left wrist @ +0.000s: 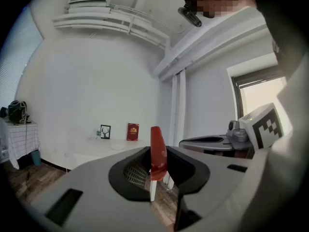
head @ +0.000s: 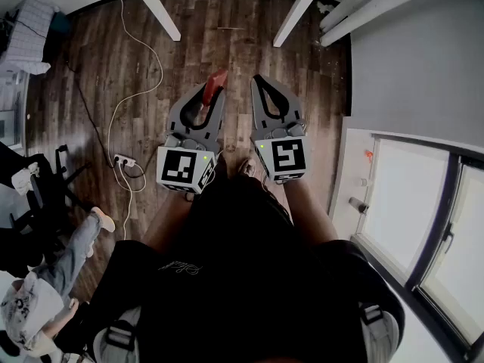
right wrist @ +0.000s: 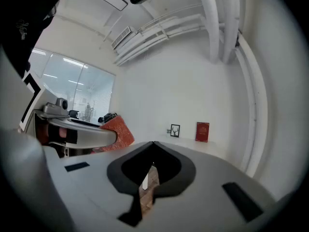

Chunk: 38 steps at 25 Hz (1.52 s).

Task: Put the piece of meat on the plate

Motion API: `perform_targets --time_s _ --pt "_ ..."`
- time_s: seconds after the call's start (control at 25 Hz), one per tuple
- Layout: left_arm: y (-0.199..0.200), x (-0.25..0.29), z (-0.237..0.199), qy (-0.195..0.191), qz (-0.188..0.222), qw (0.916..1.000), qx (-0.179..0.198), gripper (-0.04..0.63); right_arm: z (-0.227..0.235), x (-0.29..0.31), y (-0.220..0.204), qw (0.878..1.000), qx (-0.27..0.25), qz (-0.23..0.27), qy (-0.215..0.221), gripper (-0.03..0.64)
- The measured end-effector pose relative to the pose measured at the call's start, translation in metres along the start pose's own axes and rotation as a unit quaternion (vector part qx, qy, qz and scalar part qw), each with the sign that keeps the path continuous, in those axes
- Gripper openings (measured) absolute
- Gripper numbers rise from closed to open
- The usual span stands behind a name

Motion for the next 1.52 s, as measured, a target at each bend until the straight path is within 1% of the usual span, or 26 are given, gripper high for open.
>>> perform_targets --time_s 0.28,0.44,0.64,0.84,0.96,1.04,1.12,1.2,1.4,1.52 --pt "-0.003 -0.005 -0.036 0.013 -0.007 0.9999 -0.004 0.091 -0.025 0.029 0.003 1.0 -0.007 -0.004 0.021 0.021" --pt "-0.002 -0.01 -0.062 0.02 0.0 0.9998 -0.009 0.091 -0.041 0.049 0.007 1.0 -0.01 -0.003 0.025 0.021" --pt "0.009 -0.029 -0.097 0.023 0.012 0.9995 -0.017 0.091 -0.071 0.07 0.02 0.999 -0.023 -0.001 0.029 0.021" --pt "0.016 -0.048 -0.133 0.027 0.016 0.9995 -0.002 0.091 -0.097 0.087 0.04 0.999 -0.027 0.009 0.038 0.021" --pt "0.013 -0.051 -0.156 0.037 0.013 0.9992 0.002 0.091 -0.086 0.102 0.041 0.999 -0.037 0.007 0.026 0.021" --pt "0.004 -0.053 -0.169 0.043 0.004 0.999 -0.009 0.091 -0.071 0.106 0.036 0.999 -0.045 0.001 0.012 0.021" --pt "-0.002 -0.053 -0.179 0.051 -0.003 0.9986 -0.016 0.091 -0.056 0.11 0.029 0.999 -0.044 -0.012 0.001 0.021" --pt "-0.004 -0.048 -0.188 0.058 -0.007 0.9981 -0.016 0.091 -0.045 0.119 0.021 0.999 -0.038 -0.021 -0.005 0.021" --pt "-0.008 -0.02 -0.203 0.059 -0.014 0.998 -0.016 0.091 -0.03 0.161 0.006 0.999 -0.02 -0.026 0.006 0.021" --pt "-0.002 0.001 -0.22 0.058 -0.015 0.9981 -0.01 0.091 -0.023 0.199 0.007 1.0 -0.006 -0.016 0.021 0.021"
Point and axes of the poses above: the fingertips, and each gripper's own axes: x forward along the fingers, z to its right, y out of its top, the point moved 2 cm from there along -x, backward along the fingers, and after that the axes turned 12 degrees about -y, right-handed, at the moved point
